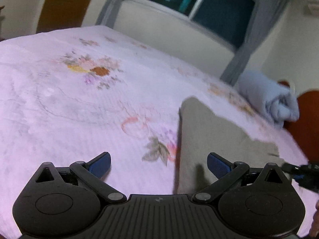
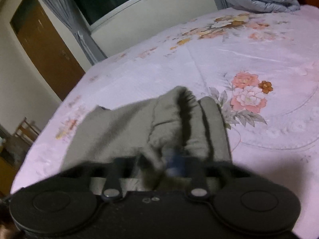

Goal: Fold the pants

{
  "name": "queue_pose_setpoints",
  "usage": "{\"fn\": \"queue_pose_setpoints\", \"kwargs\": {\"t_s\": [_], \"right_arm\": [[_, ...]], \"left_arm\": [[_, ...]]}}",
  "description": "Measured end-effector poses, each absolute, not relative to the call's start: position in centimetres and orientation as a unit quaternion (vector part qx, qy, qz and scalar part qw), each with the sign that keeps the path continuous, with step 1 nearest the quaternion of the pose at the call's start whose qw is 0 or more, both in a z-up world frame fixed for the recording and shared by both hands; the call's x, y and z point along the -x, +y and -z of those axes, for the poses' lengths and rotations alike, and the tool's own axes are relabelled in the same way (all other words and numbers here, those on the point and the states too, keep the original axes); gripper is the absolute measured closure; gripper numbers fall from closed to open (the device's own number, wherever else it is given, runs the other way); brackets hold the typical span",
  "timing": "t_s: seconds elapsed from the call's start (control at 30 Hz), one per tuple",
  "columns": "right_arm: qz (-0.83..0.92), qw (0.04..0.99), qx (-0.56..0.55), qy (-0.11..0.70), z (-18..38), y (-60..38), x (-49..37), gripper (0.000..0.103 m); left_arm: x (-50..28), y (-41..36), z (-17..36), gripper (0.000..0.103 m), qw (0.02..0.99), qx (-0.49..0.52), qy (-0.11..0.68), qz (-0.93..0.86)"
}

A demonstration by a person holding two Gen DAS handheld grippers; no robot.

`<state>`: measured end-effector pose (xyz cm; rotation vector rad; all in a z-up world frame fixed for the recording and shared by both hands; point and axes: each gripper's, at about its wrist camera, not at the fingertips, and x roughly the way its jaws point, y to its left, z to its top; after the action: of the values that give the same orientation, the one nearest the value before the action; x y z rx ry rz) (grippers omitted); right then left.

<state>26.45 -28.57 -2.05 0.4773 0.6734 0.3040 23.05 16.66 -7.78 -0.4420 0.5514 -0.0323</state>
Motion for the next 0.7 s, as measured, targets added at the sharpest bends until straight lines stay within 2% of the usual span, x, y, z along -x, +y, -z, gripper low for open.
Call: {"fn": "queue_pose_setpoints", "kwargs": {"t_s": [0.07, 0.17, 0.23, 0.27, 0.33, 0.37, 0.4, 0.43, 0.53, 0.6, 0.7], "right_arm": [[-0.153, 0.911, -0.235, 0.302, 1.3, -29.2, -25.4, 0.092], [-0.124, 0.907, -0.218, 0.339, 3.5, -30.0, -25.0, 0.091], [-0.111, 0.893, -0.273, 0.34, 5.1, -31.9, -24.6, 0.085], [-0.107, 0.892, -0.291, 0.329, 5.1, -32.7, -24.2, 0.078], [-0.107, 0.884, -0.338, 0.305, 4.6, -34.3, -23.1, 0.073], [-0.1, 0.881, -0.354, 0.297, 4.4, -35.1, -22.7, 0.056], [-0.097, 0.877, -0.367, 0.296, 4.3, -35.6, -22.4, 0.026], [-0.097, 0.871, -0.381, 0.296, 4.4, -35.9, -22.2, 0.017], [-0.12, 0.86, -0.4, 0.293, 4.8, -35.8, -21.9, 0.022], [-0.124, 0.847, -0.411, 0.313, 5.3, -35.3, -22.0, 0.035], [-0.13, 0.826, -0.436, 0.333, 6.4, -34.5, -22.5, 0.039]], "left_arm": [[-23.3, 16.9, 8.2, 0.001, 0.935, 0.228, 0.272, 0.016], [-23.6, 16.7, 8.3, 0.001, 0.935, 0.225, 0.272, 0.02], [-23.7, 16.4, 8.3, 0.001, 0.937, 0.217, 0.274, 0.023], [-23.7, 16.4, 8.3, 0.001, 0.937, 0.215, 0.274, 0.023], [-23.6, 16.4, 8.3, 0.001, 0.936, 0.218, 0.274, 0.023], [-23.8, 16.4, 8.4, 0.001, 0.936, 0.221, 0.275, 0.021], [-23.9, 16.5, 8.5, 0.001, 0.935, 0.223, 0.275, 0.021], [-23.9, 16.4, 8.5, 0.001, 0.934, 0.225, 0.276, 0.02], [-23.9, 16.0, 8.5, 0.001, 0.935, 0.22, 0.277, 0.02], [-23.9, 16.0, 8.5, 0.001, 0.936, 0.219, 0.276, 0.019], [-23.6, 16.5, 8.6, 0.001, 0.934, 0.231, 0.273, 0.012]]}}
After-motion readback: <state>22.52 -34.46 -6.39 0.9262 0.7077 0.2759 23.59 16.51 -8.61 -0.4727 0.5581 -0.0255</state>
